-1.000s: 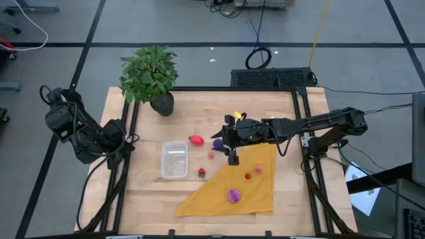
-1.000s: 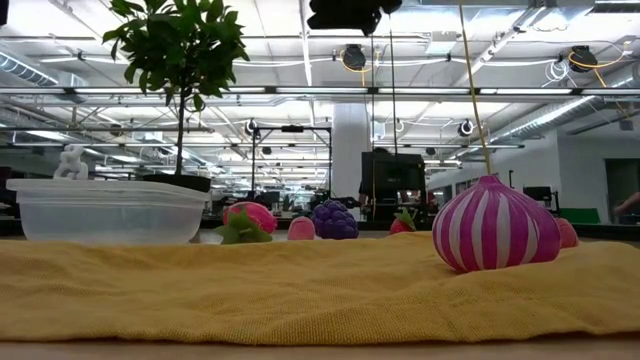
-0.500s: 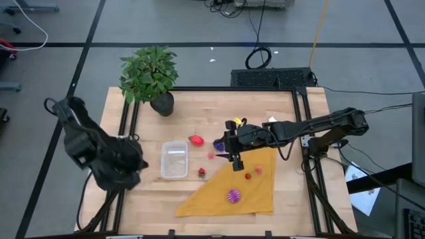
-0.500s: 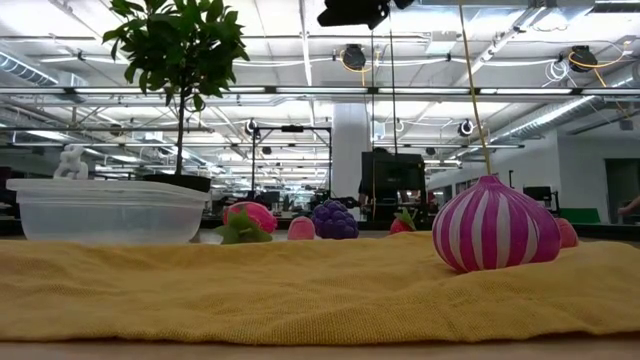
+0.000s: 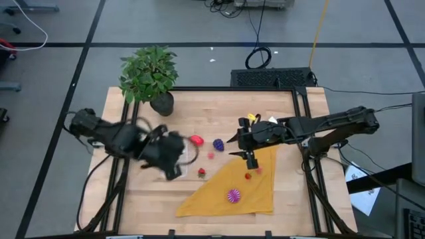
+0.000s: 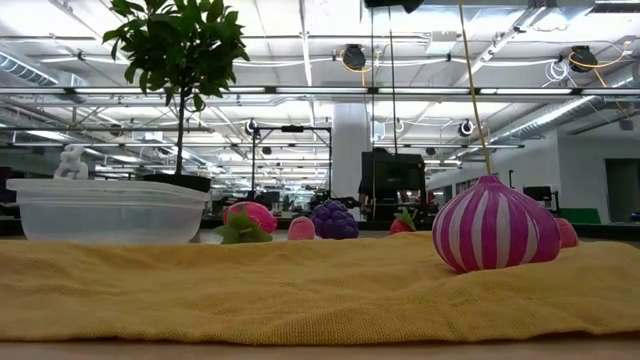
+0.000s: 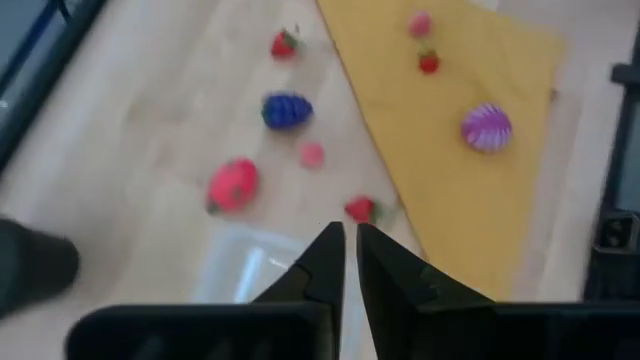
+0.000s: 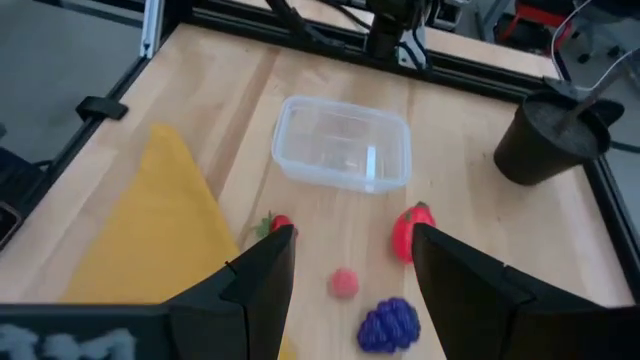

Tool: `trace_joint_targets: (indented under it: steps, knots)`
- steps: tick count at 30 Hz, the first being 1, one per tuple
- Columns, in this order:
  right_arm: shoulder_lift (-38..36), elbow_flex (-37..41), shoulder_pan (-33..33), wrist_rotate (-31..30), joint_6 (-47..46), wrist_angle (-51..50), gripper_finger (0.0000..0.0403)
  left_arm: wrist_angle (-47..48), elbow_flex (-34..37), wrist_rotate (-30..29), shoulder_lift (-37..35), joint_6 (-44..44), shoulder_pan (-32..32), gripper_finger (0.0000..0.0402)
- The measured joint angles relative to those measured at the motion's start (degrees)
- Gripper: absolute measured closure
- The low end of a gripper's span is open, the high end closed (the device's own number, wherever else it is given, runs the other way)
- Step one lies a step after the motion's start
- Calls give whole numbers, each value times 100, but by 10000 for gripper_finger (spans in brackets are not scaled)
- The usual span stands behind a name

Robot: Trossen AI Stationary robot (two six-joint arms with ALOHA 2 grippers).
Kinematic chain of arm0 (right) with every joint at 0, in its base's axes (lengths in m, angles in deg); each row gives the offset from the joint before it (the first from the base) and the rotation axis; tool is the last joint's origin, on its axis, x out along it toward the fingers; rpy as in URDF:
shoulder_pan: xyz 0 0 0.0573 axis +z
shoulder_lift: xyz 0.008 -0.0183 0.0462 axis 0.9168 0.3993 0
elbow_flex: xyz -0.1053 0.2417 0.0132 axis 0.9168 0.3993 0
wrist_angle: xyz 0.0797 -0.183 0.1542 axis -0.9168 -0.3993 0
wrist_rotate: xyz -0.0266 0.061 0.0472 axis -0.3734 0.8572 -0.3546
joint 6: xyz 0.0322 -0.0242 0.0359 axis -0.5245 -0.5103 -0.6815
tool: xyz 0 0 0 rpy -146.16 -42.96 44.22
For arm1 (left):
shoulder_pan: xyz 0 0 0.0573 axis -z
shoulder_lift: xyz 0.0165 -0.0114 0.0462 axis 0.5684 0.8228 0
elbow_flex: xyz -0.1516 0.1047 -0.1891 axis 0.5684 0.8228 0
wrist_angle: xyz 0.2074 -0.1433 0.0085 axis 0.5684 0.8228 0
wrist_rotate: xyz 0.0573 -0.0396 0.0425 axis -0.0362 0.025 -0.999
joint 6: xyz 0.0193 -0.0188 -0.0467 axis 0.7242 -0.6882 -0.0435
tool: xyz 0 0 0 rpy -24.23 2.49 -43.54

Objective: Pick and placing Produce into tupperware
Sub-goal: Put the pink dragon fruit into the transparent bin

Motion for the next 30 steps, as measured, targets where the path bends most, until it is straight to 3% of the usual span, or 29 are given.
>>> trace_joint_targets:
  steps: [6, 9, 13, 21, 26, 30]
  knots:
    - [-177, 146, 84, 6, -187, -117, 211, 442, -1124, 239, 14, 874, -714, 366]
    - [-57, 275, 169, 13, -78, -55, 211, 1079, -1717, -256, -46, 623, -522, 366]
    - [260, 304, 181, 26, 179, 577, 211, 991, -2091, -736, -290, 769, 94, 366]
    - [998, 303, -86, 52, 335, 1655, 211, 1047, -2163, -1242, -453, 694, 1030, 366]
    - [1356, 304, -340, 620, -43, 2211, 211, 1054, -2160, -1396, -489, 813, 1360, 366]
    - [1516, 302, -512, 690, -234, 2465, 211, 1049, -2159, -1421, -498, 959, 1514, 366]
